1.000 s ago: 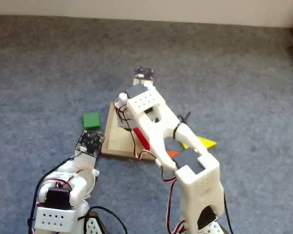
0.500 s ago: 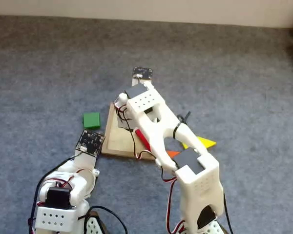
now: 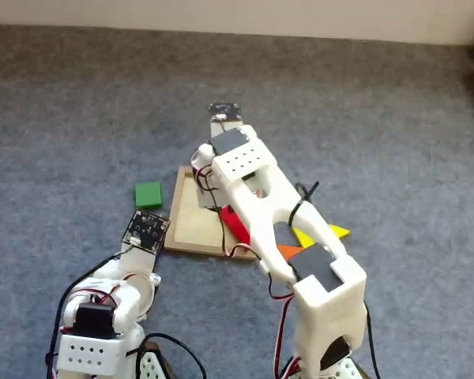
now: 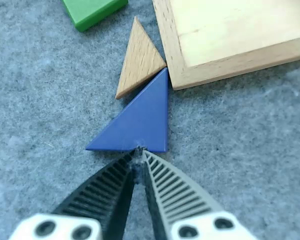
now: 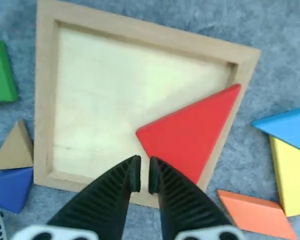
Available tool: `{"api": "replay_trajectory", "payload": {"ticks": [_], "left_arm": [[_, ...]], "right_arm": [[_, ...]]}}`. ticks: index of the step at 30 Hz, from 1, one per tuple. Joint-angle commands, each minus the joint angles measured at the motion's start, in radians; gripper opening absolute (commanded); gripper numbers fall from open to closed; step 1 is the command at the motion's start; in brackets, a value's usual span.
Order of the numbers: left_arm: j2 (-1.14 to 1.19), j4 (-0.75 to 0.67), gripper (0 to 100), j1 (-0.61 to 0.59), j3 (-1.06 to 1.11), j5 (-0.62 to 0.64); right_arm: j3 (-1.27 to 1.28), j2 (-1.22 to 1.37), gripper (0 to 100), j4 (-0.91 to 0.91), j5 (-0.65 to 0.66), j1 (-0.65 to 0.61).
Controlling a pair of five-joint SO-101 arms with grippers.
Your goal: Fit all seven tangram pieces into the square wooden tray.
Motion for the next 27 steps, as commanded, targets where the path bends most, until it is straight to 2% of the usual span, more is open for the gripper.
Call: {"api": "replay_trajectory", "payload": {"ticks": [1, 6, 16, 21, 27], "left_arm": [[-0.038, 0.006, 1, -0.001, 0.019, -0.003], [-0.038, 0.006, 1, -0.001, 0.019, -0.003], [-0.038, 0.006, 1, -0.001, 0.019, -0.003], [-0.038, 0.006, 1, -0.001, 0.019, -0.003], [-0.038, 0.006, 1, -0.001, 0.019, -0.003]], "right_arm": [[0.025, -0.061, 0.9, -0.051, 0.02, 0.047], [0.139, -0.061, 0.9, -0.12, 0.021, 0.074], [0.259, -0.059, 0.9, -0.277, 0.021, 0.028], [0.265, -0.061, 0.8, -0.269, 0.021, 0.061], [0.259, -0.061, 0.8, -0.17, 0.021, 0.13]]}}
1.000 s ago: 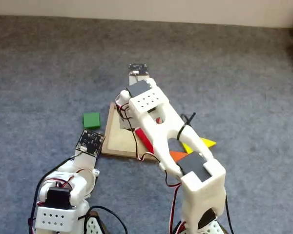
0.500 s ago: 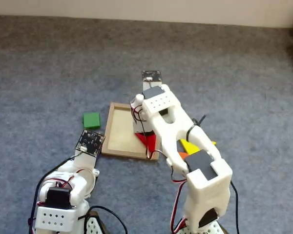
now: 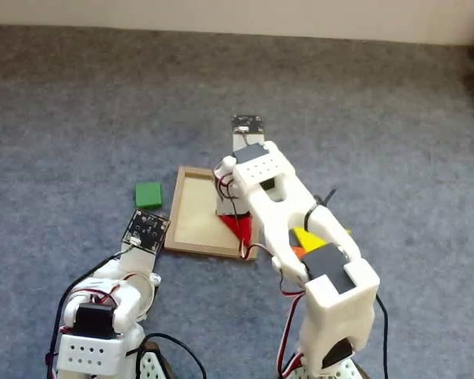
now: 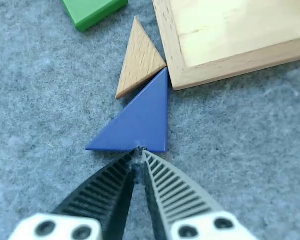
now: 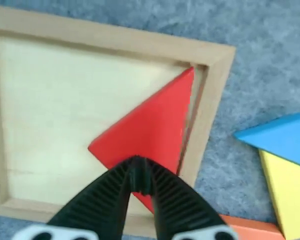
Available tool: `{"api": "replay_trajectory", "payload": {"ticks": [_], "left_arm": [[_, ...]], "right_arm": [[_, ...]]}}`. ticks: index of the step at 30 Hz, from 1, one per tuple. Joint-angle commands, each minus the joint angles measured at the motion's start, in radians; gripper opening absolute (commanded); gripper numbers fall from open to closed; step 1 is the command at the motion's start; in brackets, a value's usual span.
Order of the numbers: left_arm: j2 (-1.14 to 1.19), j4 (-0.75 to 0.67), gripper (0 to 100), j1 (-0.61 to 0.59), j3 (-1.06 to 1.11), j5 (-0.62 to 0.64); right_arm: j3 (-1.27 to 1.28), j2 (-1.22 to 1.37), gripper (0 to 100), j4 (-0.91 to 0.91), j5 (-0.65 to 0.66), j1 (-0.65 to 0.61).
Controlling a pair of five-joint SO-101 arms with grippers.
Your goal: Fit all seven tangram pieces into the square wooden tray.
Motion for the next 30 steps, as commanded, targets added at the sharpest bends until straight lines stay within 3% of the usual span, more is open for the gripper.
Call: {"api": "replay_trajectory", "payload": {"ticks": [1, 8, 15, 21, 23, 27, 30], "left_arm": [[-0.038, 0.006, 1, -0.001, 0.019, -0.003], [-0.038, 0.006, 1, -0.001, 0.019, -0.003], [-0.038, 0.006, 1, -0.001, 0.019, -0.003], [-0.038, 0.006, 1, -0.001, 0.019, -0.003], [-0.038, 0.006, 1, -0.001, 0.019, -0.003], [-0.038, 0.006, 1, -0.001, 0.019, -0.003], [-0.038, 0.006, 1, -0.001, 0.019, -0.003]], "right_arm": [[-0.002, -0.038, 0.8, 0.053, 0.012, 0.051], [-0.03, -0.051, 0.8, 0.189, 0.137, 0.058], [-0.206, -0.197, 0.8, 0.355, 0.169, 0.084], [-0.157, -0.331, 1.3, 0.417, 0.523, 0.148], [-0.107, -0.335, 5.4, 0.414, 0.614, 0.183], [-0.048, -0.291, 22.7, 0.414, 0.703, 0.234], [-0.042, -0.242, 25.2, 0.414, 0.753, 0.251]]}}
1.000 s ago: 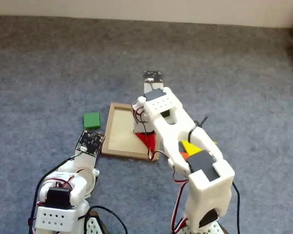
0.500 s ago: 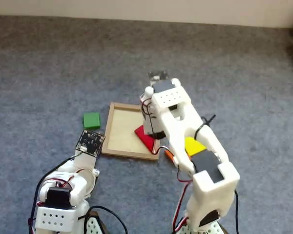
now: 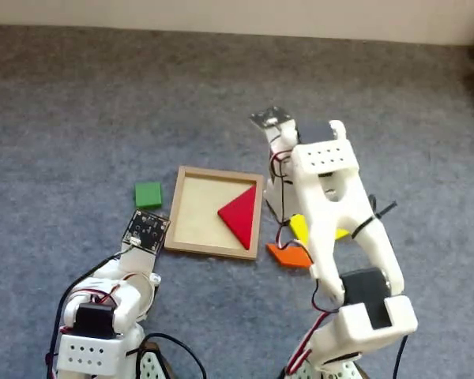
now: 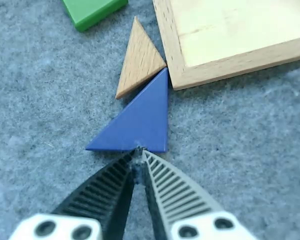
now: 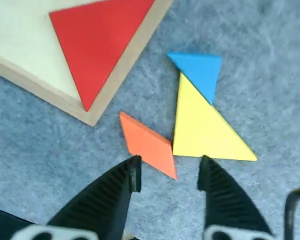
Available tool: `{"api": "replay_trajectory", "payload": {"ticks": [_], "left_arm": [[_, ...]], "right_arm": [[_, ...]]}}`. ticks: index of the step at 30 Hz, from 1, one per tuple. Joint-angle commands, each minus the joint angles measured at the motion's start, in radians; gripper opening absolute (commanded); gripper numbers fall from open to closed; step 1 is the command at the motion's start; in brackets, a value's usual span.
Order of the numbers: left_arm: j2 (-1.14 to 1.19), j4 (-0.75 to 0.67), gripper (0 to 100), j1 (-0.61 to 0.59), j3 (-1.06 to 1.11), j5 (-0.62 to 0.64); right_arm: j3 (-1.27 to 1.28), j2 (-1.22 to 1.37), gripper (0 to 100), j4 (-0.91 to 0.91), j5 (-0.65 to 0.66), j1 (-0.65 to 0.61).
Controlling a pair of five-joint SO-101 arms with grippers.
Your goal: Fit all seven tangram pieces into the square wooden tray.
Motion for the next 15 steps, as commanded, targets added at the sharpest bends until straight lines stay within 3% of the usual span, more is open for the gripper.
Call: {"api": "replay_trajectory", "payload": {"ticks": [1, 10, 15], "left_arm": [[-0.038, 0.006, 1, -0.001, 0.019, -0.003], [-0.038, 0.006, 1, -0.001, 0.019, -0.003], [-0.038, 0.006, 1, -0.001, 0.019, -0.003]], "right_arm": [[0.002, 0.024, 25.2, 0.004, 0.078, 0.024], [0.008, 0.205, 25.2, -0.153, 0.107, 0.028], [0.008, 0.259, 25.0, -0.22, 0.109, 0.099]]}}
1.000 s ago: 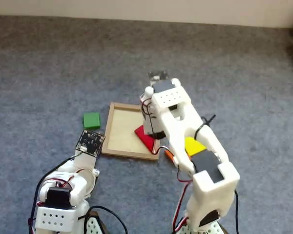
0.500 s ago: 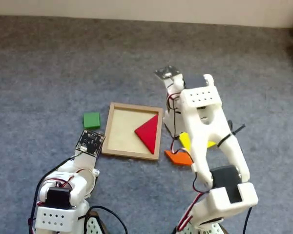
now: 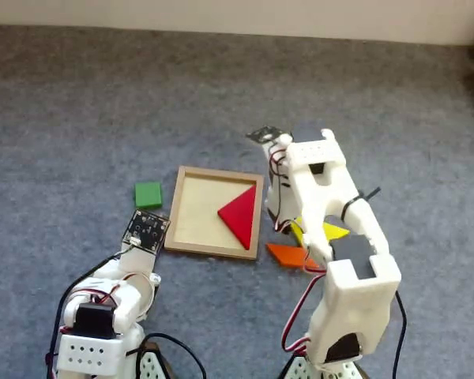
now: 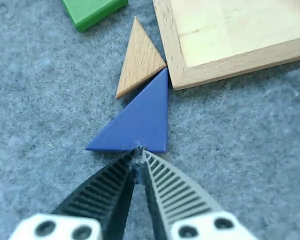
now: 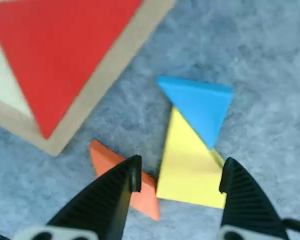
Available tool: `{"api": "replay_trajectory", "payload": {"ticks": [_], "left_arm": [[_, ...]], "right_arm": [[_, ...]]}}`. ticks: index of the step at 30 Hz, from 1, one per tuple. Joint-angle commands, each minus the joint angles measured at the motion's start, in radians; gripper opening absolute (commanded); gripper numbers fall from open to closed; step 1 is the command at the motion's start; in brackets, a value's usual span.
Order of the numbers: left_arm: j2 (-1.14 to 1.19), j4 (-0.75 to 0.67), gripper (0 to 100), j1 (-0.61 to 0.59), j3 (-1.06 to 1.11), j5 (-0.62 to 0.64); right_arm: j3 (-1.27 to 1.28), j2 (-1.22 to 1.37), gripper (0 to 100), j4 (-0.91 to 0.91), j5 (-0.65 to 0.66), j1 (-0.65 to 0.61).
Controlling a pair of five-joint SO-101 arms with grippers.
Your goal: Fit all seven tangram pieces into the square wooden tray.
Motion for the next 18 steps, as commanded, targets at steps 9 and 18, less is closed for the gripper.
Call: {"api": "replay_trajectory", "payload": {"ticks": [9, 18], "left_arm": [[-0.038, 0.006, 1, -0.001, 0.019, -0.003], [-0.038, 0.006, 1, -0.001, 0.019, -0.003]], "right_arm": [[0.007, 0.071, 18.4, -0.111, 0.012, 0.245], [0.001, 0.07, 11.9, -0.065, 0.005, 0.398]]}}
